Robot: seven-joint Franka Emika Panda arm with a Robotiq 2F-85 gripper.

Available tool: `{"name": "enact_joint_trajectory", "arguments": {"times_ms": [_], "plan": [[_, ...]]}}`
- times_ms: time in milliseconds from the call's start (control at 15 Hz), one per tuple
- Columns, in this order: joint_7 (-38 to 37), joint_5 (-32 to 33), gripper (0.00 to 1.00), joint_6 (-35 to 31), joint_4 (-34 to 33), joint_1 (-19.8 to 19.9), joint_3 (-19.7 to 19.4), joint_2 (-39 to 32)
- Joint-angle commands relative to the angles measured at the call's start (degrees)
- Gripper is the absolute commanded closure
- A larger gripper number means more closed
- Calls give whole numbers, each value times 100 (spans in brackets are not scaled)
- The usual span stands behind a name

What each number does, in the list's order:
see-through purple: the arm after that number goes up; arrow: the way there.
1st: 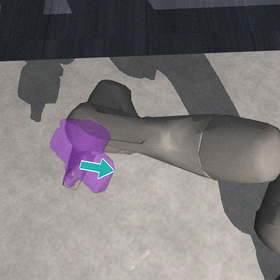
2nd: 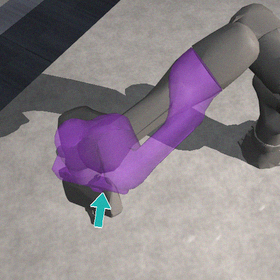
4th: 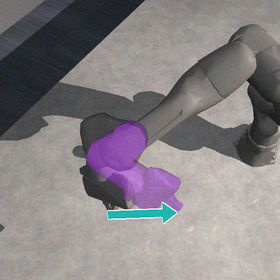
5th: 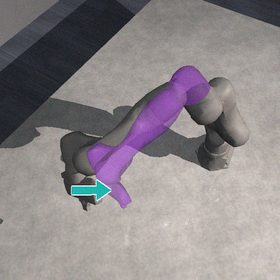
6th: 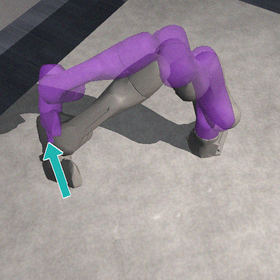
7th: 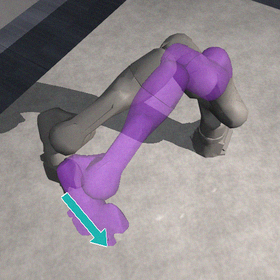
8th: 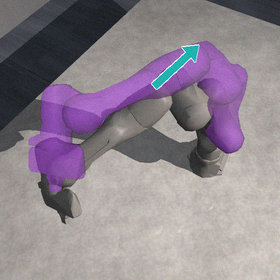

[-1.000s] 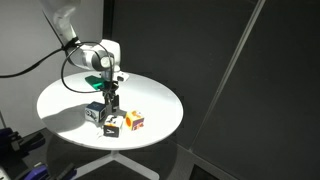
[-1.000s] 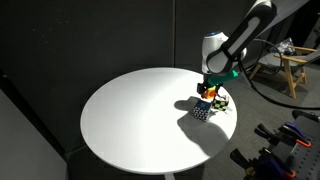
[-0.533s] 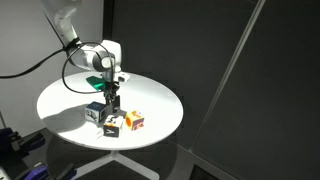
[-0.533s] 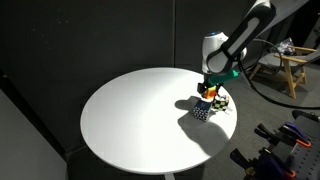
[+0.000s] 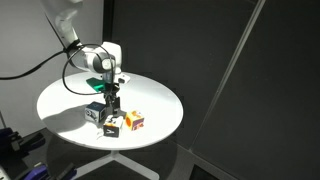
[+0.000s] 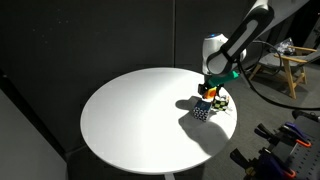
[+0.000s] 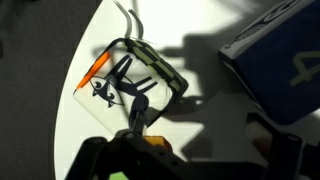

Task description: Flip the white and blue block onto its left side then push it to the left

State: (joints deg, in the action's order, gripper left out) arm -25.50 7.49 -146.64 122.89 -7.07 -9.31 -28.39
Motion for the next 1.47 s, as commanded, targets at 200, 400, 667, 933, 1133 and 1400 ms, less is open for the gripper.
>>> {"name": "enact_joint_trajectory", "arguments": {"times_ms": [200,400,667,933,1133,1400], "plan": [[-40,320,0,-31,-14,-156,-141,5],[-78,451,0,-37,-3,-212,-193,8],[-107,601,0,-53,29,-264,-258,14],[-138,758,0,-81,98,-325,-308,22],[-155,885,0,-107,155,-374,-333,32],[-181,1012,0,-119,227,-465,-337,50]]}}
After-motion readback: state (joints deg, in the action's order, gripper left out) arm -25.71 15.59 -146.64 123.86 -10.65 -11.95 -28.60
